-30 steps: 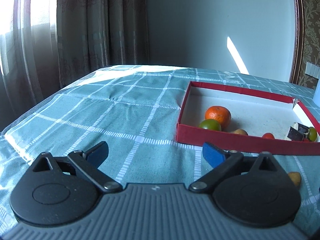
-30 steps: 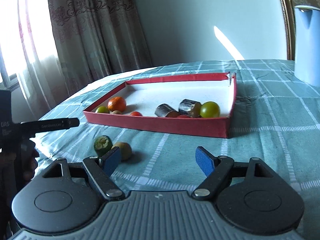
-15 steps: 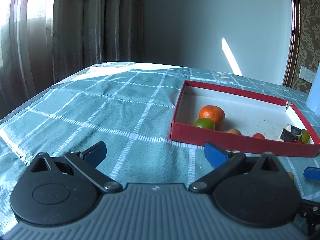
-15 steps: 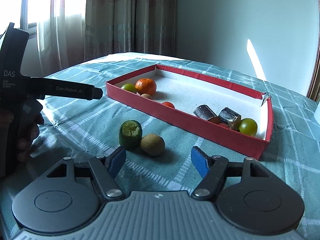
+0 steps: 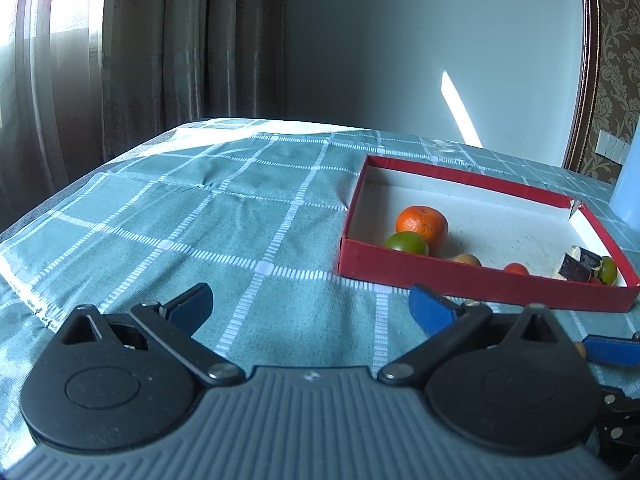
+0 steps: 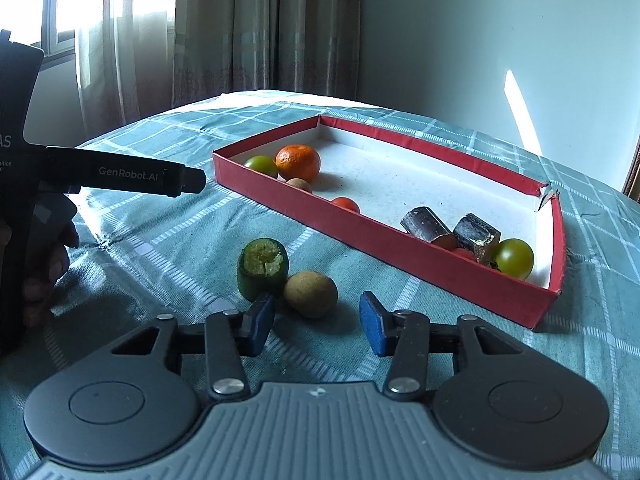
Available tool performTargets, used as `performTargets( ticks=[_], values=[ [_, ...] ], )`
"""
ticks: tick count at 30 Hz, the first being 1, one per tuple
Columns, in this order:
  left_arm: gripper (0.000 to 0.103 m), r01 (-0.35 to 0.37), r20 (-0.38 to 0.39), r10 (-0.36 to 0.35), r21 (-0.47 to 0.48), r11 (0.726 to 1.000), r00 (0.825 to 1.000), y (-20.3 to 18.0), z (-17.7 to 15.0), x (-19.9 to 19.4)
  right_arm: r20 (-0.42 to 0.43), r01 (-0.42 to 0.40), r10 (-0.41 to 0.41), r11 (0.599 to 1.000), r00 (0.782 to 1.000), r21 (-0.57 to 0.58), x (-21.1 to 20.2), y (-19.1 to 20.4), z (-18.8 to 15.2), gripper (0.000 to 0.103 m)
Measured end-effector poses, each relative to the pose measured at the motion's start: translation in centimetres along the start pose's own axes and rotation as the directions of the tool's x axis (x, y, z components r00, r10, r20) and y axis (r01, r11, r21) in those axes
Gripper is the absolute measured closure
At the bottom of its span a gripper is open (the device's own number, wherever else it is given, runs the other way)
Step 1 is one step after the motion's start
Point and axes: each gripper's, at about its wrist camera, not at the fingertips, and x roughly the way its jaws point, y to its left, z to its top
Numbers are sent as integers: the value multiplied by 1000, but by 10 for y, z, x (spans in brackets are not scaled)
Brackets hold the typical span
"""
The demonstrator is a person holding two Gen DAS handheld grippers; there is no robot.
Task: Organize fruits
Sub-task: 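Move the right gripper to the brown kiwi and close on it, then carry the kiwi into the tray with the right gripper and release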
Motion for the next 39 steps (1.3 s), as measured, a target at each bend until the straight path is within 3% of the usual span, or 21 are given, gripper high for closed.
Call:
performTargets(
  ticks=[5, 12, 25, 39],
  values=[
    [0, 3, -3, -3, 6, 1000, 1000, -1, -1, 1, -3, -15, 15, 1000, 1000, 8, 5, -2, 3, 57],
    [0, 8, -5, -8, 17, 1000, 1000, -3, -1, 1, -16, -28, 27, 1000, 999, -5, 9, 0, 4, 70],
    [0, 13, -42, -12, 22, 1000, 999, -4, -2, 5, -11, -18, 18, 1000, 1000, 8, 8, 2, 3, 74],
    [0, 9, -54, -8, 25, 1000, 999, -5, -3, 7, 60, -4, -1, 996, 998, 91, -23, -19, -5, 74]
  ],
)
